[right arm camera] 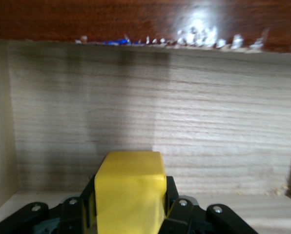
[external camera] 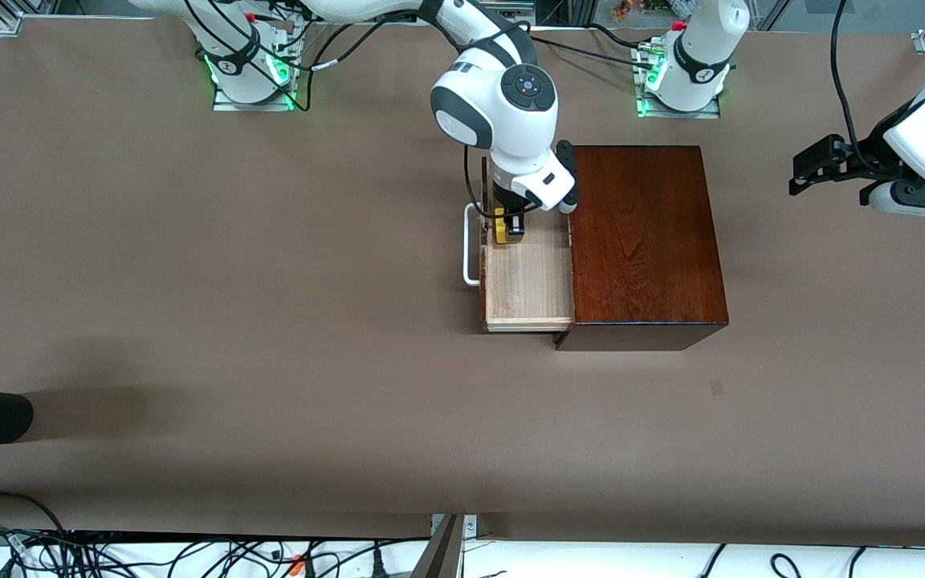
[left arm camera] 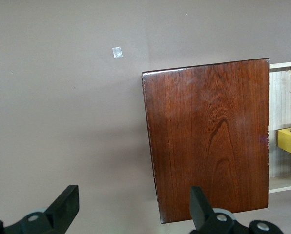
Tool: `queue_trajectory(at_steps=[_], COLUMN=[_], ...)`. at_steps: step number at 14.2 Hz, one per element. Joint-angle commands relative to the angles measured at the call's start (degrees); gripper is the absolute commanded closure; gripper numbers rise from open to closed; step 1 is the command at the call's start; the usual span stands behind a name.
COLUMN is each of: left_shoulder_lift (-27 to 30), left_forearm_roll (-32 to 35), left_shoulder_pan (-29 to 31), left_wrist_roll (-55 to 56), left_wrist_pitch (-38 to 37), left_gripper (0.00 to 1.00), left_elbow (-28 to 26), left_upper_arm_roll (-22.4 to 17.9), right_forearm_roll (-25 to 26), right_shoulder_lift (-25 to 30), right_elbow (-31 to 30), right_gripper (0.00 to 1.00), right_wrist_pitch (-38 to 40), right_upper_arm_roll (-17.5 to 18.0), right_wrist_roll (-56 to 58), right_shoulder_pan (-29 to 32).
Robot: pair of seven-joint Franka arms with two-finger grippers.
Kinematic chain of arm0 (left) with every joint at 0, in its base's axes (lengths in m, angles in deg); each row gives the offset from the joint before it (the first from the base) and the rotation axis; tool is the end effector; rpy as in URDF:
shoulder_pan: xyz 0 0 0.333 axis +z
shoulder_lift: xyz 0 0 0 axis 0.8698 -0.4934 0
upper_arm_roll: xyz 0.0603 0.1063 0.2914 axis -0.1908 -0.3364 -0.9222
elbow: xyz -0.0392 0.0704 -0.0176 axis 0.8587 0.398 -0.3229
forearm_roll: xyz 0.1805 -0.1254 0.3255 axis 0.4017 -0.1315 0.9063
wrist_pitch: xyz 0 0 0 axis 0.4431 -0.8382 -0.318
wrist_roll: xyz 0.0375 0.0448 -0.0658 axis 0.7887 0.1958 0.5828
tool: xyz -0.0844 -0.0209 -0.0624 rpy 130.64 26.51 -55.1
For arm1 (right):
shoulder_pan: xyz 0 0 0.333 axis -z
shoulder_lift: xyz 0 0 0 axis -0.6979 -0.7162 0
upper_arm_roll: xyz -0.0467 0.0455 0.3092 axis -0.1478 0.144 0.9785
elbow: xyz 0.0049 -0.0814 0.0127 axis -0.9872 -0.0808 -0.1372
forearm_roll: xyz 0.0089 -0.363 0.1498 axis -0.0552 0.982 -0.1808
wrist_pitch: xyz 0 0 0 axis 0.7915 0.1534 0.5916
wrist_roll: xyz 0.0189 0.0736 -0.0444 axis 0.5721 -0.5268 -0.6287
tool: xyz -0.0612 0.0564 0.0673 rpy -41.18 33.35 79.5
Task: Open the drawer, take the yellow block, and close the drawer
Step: 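Lower the right gripper and grasp the yellow cube, then lift the cube out with the right gripper while the left gripper approaches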
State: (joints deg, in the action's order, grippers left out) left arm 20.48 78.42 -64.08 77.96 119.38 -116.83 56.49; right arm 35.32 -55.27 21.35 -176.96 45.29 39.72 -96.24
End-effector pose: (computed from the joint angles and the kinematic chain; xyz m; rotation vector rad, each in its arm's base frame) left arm 0.5549 -0.0403 0.6182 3.0848 -0.1471 -0.1350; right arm 0.4453 0.6134 0.3466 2.1436 2.2235 0.0798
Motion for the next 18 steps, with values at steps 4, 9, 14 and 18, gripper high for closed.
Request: queue_trajectory(at_steps=[4,9,14,18], left_shoulder_lift=[-1.5,-2.6,-5.0,-7.2], left_forearm_roll=[0.6,0.8,-0.8,-1.9], left_shoulder_pan=[-0.3,-0.5,-1.8,-6.0], left_wrist_roll=[-1.4,-1.5,-1.2,-0.2], left_wrist_pitch=[0.8,0.9,0.9,1.9], left_gripper=[0.0,0.0,0.0,0.0], left_elbow=[0.5,0.6,3.5,5.1], left_upper_arm_roll=[-0.2,-0.1,1.2,3.8], right_forearm_roll=[-3.1,-5.8,-6.0,-7.2], right_shoulder_lift=[5.0,8.5,10.4,11.6], right_elbow=[10.0,9.9,9.7,7.5], right_gripper=[0.82,0.84,0.84,0.84], right_wrist_pitch=[16.0,20.5,23.9,27.7], right_upper_arm_roll=[-0.1,-0.9,-2.5,-2.5], right_wrist_roll=[0.1,-0.2,-8.4,-10.1], right_shoulder_pan=[2.5,10.2,22.2,32.7])
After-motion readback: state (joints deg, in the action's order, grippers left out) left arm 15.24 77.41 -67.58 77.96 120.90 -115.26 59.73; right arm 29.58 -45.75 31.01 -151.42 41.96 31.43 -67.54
